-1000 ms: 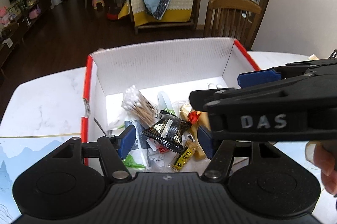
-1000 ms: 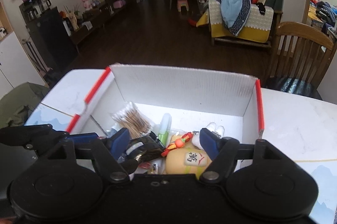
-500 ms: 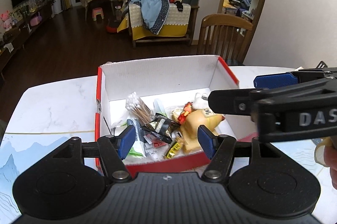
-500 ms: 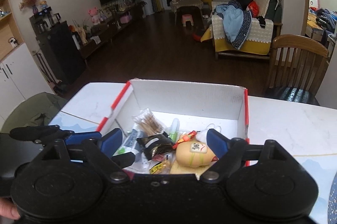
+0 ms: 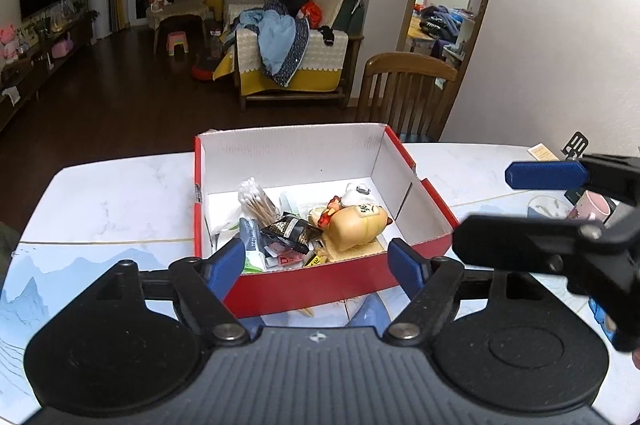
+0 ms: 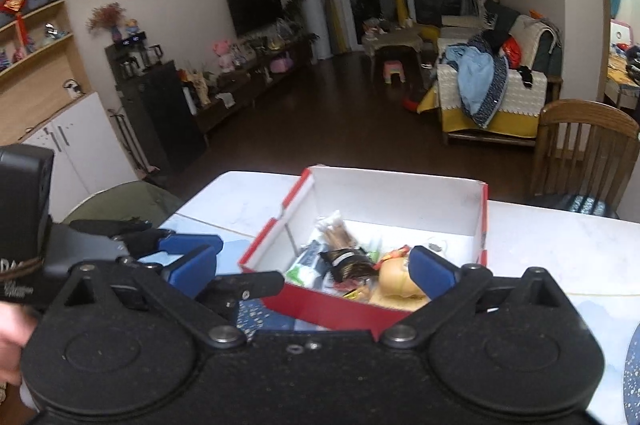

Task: Organize objects
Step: 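Withdraw both tools from the box toward the tape dispenser and tin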

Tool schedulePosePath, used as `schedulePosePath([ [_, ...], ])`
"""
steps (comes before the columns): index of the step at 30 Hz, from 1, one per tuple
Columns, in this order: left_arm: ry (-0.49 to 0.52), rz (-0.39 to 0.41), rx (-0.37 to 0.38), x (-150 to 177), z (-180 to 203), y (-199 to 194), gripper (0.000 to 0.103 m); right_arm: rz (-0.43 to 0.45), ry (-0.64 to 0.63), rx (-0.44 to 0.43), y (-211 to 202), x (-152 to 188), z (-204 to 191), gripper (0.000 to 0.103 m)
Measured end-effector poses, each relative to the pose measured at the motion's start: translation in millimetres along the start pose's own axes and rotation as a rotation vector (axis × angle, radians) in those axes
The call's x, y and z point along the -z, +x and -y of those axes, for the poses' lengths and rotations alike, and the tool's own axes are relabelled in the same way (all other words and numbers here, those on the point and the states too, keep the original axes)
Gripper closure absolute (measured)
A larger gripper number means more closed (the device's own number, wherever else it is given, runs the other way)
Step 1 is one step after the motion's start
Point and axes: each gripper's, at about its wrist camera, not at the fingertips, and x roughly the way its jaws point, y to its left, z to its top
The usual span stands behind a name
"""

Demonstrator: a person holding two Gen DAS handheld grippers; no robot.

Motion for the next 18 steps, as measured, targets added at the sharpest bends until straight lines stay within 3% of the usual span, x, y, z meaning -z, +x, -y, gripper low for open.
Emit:
schedulePosePath([
  [8, 0.017, 0.013, -0.021, 15, -2, -21, 0.02, 0.052, -0.024, -0.021, -27, 18, -14, 0.0],
  [13, 0.055, 0.028, -0.116, 29, 3, -31, 0.017, 0.069, -0.079, -0.001, -34, 32, -26, 0.0],
  [18, 0.075, 0.022, -0.134, 44, 4, -37, 0.017, 0.065, -0.121, 0.022, -36, 49, -33, 0.0],
])
